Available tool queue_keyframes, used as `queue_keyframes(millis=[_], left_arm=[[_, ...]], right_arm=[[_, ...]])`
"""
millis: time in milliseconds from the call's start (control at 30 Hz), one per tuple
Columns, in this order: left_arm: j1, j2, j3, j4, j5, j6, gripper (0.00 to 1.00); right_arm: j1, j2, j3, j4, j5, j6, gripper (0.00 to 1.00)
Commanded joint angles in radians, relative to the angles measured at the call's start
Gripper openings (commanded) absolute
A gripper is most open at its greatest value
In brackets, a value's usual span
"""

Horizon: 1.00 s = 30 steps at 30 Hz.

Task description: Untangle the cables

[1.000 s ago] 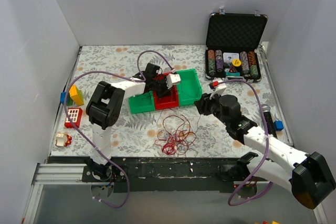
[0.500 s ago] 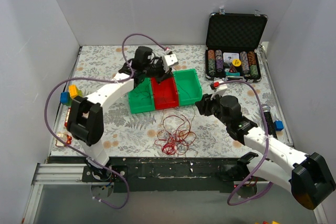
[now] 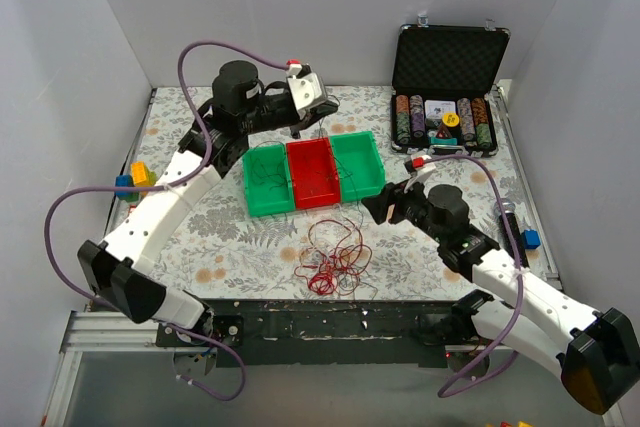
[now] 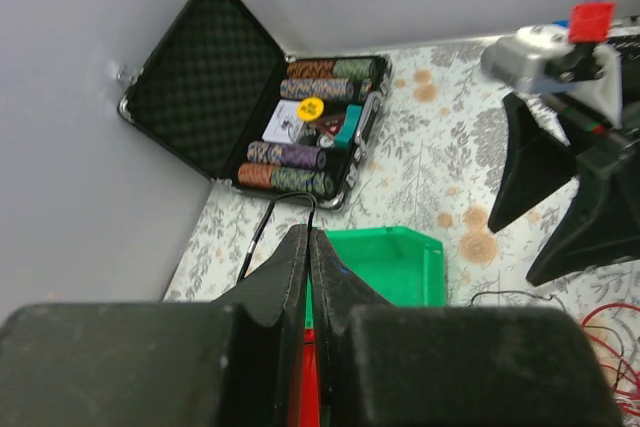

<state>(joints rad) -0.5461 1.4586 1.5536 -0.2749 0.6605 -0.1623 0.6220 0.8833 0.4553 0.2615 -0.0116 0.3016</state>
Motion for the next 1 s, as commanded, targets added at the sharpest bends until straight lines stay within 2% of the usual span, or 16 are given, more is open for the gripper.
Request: queue_keyframes(millis=[0, 267, 533, 733, 867, 967], left_arm=[[-0.051, -0.092, 0.045, -0.069, 0.016, 0.013, 0.0], [-0.101, -0.165, 0.108, -0.049, -0.056, 0.061, 0.0], [-0.121, -0.199, 0.117, 0.019, -0.108, 0.106, 0.0], [-0.146, -0.213, 0.125, 0.058, -0.139, 0.13, 0.0], [-0.158, -0.233, 0.119, 0.221, -0.229, 0.103, 0.0], [-0.161, -0.224, 0.164, 0.269, -0.254, 0.07, 0.0]], right_arm=[[-0.002, -0.041, 0.059, 0.038, -0.112, 0.025, 0.7], [-0.001, -0.057, 0.062, 0.104, -0.284, 0.056, 0.71], [0.005, -0.043, 0.036, 0.105, -0.355, 0.08, 0.7], [0.007, -0.037, 0.005, 0.102, -0.366, 0.083, 0.66], [0.007, -0.066, -0.018, 0.105, -0.344, 0.088, 0.66], [0.007, -0.09, 0.028, -0.023, -0.224, 0.033, 0.66]])
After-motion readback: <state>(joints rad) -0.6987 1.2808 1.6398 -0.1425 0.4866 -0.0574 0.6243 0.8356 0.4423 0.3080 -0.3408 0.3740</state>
